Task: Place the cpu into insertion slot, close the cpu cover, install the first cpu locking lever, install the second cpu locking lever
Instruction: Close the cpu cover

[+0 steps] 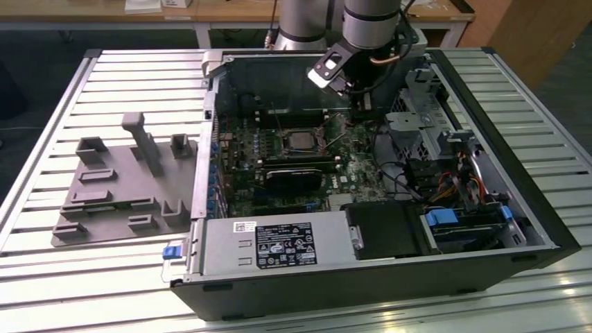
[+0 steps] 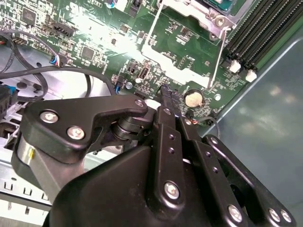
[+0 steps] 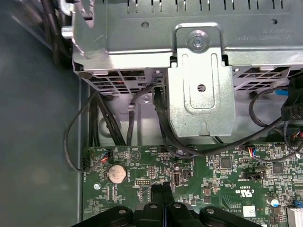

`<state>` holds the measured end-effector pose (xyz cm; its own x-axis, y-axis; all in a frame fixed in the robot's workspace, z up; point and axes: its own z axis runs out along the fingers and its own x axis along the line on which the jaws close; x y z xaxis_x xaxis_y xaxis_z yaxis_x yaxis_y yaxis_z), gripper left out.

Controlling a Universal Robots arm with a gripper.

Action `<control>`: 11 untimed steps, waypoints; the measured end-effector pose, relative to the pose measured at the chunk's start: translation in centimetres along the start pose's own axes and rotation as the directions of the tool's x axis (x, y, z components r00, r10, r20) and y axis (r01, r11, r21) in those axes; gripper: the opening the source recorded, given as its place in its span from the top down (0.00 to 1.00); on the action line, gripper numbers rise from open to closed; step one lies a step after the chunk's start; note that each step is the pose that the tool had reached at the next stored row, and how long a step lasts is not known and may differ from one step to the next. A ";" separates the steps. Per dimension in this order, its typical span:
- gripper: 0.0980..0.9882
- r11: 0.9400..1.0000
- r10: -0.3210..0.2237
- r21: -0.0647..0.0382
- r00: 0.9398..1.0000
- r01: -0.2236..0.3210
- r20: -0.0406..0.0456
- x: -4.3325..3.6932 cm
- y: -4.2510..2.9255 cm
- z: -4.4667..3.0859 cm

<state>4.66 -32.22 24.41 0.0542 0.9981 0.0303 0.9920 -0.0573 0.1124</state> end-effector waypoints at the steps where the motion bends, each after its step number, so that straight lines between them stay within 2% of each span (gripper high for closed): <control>1: 0.99 1.000 0.000 0.000 1.000 0.000 0.000 -0.08 0.00 0.04; 9: 0.99 1.000 0.000 0.001 1.000 0.000 0.002 -0.19 -0.01 0.23; 10: 0.99 1.000 0.000 0.005 1.000 0.000 0.002 -0.19 -0.01 0.23; 11: 0.99 1.000 0.000 0.013 1.000 0.000 0.003 -0.18 -0.01 0.25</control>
<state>4.67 -32.40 24.16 0.0546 0.9981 0.0277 0.9934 -0.0572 0.0998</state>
